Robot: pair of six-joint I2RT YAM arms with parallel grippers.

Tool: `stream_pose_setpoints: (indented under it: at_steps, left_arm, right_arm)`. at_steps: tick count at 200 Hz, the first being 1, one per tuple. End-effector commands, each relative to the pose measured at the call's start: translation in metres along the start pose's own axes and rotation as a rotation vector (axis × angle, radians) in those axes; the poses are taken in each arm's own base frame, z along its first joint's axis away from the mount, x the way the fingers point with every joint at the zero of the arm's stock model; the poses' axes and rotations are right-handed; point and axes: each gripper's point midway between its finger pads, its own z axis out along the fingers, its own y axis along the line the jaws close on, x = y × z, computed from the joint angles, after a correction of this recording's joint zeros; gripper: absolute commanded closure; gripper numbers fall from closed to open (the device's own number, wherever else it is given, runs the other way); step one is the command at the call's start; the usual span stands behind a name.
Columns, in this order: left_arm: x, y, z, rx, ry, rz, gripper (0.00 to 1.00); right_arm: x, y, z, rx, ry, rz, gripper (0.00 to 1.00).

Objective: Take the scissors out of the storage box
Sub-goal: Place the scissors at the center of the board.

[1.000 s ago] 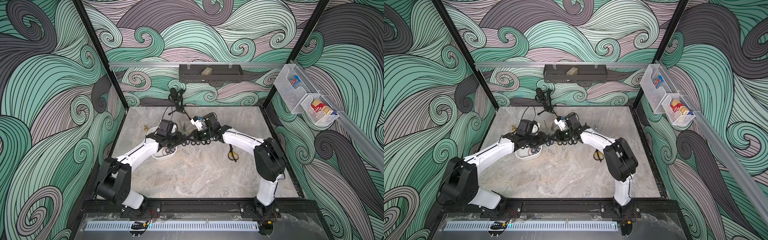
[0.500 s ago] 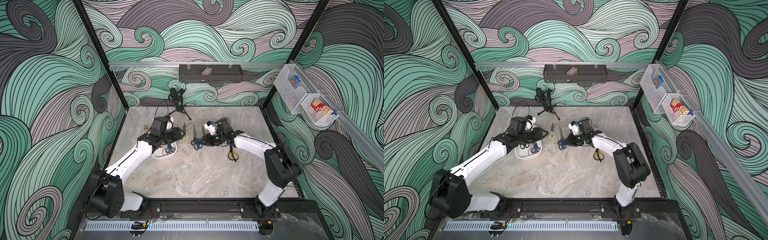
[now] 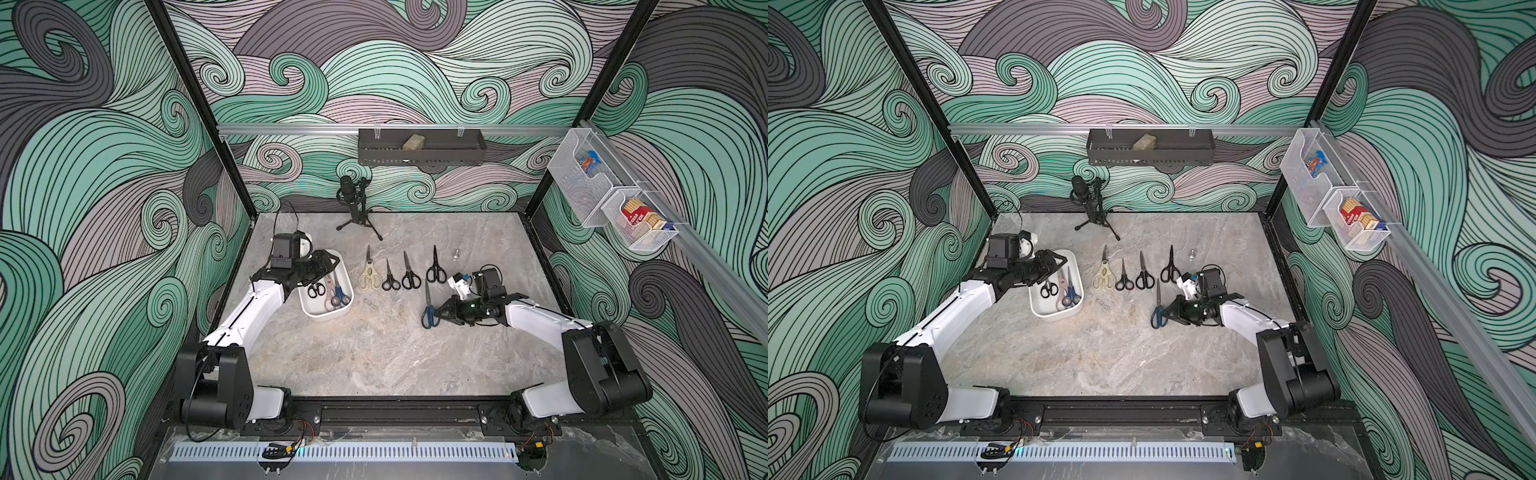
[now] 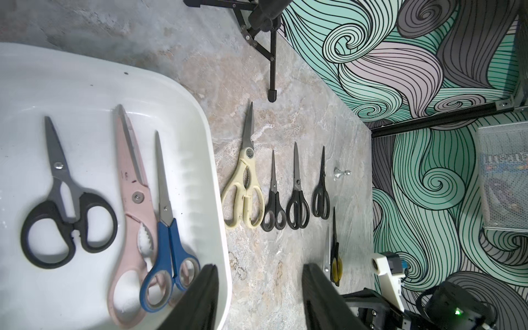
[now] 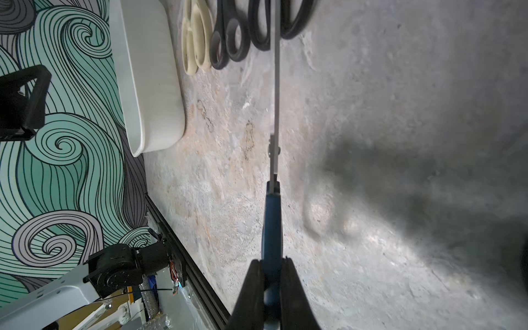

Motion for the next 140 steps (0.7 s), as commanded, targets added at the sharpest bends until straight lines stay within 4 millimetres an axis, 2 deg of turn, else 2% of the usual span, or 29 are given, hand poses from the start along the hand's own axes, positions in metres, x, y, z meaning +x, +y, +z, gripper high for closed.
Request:
stream_pose_setpoints:
  at_steps: [1, 39, 81, 120, 140]
  left_arm:
    - [0.006, 0.004, -0.006, 0.004, 0.017, 0.014, 0.49]
    - [0.010, 0.011, -0.008, -0.013, 0.027, 0.013, 0.50]
    - [0.008, 0.024, -0.014, -0.039, 0.013, 0.000, 0.50]
    - [0.009, 0.029, -0.017, -0.047, 0.013, -0.006, 0.50]
    - [0.009, 0.031, -0.018, -0.051, 0.014, -0.004, 0.50]
  right_arm:
    - [0.000, -0.003, -0.006, -0.014, -0.022, -0.007, 0.93]
    - [-0.002, -0.026, -0.006, 0.018, -0.012, 0.052, 0.93]
    - [0.012, -0.047, -0.001, 0.088, 0.051, 0.078, 0.92]
    - [0.009, -0.063, -0.005, 0.179, 0.058, 0.087, 0.82]
    - [0.004, -0.065, -0.007, 0.204, 0.054, 0.072, 0.73]
